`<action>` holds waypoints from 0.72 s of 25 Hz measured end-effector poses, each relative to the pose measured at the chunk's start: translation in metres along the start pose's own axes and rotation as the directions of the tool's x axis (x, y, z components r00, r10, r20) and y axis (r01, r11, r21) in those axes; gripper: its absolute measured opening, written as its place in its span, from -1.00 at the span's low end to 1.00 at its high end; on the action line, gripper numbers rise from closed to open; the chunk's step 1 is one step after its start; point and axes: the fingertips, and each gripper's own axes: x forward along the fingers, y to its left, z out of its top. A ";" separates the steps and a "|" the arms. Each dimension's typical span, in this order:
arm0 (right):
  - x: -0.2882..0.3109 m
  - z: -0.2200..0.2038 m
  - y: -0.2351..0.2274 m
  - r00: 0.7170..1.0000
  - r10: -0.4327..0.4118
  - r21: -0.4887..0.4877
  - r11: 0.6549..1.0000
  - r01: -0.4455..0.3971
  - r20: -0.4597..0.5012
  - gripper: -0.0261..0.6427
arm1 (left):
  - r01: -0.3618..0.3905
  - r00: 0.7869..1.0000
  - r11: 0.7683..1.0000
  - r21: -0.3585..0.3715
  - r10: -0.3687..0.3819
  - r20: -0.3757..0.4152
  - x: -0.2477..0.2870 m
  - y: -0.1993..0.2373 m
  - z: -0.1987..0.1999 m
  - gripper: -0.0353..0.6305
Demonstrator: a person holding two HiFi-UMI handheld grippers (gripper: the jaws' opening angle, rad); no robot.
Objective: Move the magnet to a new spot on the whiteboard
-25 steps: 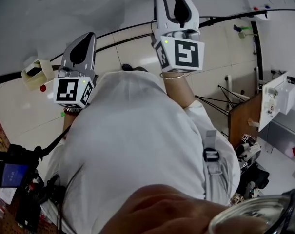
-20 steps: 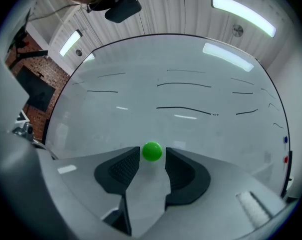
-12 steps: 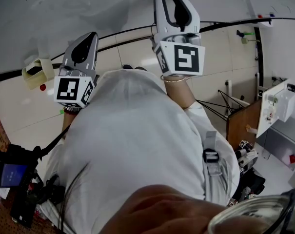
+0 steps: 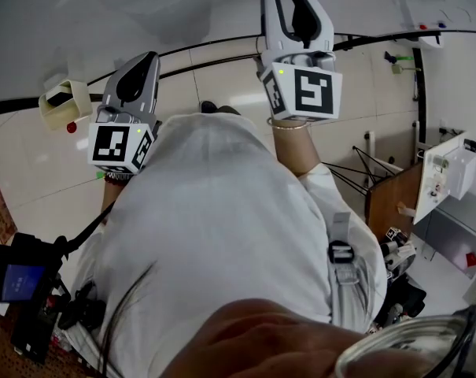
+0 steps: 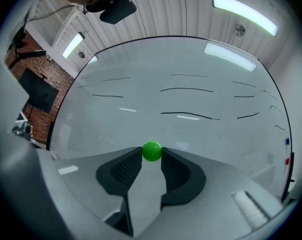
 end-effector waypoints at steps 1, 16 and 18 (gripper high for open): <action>-0.005 0.002 0.003 1.000 -0.002 -0.001 1.000 0.002 -0.001 -0.55 | 0.007 1.000 1.000 -0.002 -0.007 -0.002 -0.003 -0.002 -0.002 -0.88; -0.097 -0.002 0.038 0.998 -0.039 -0.010 0.999 0.039 -0.056 -0.55 | 0.113 0.993 0.994 -0.011 -0.113 -0.020 -0.031 -0.033 -0.024 -0.88; -0.098 -0.007 0.043 0.998 -0.030 -0.002 1.000 0.030 -0.063 -0.55 | 0.107 0.994 0.994 -0.018 -0.107 -0.027 -0.033 -0.031 -0.028 -0.88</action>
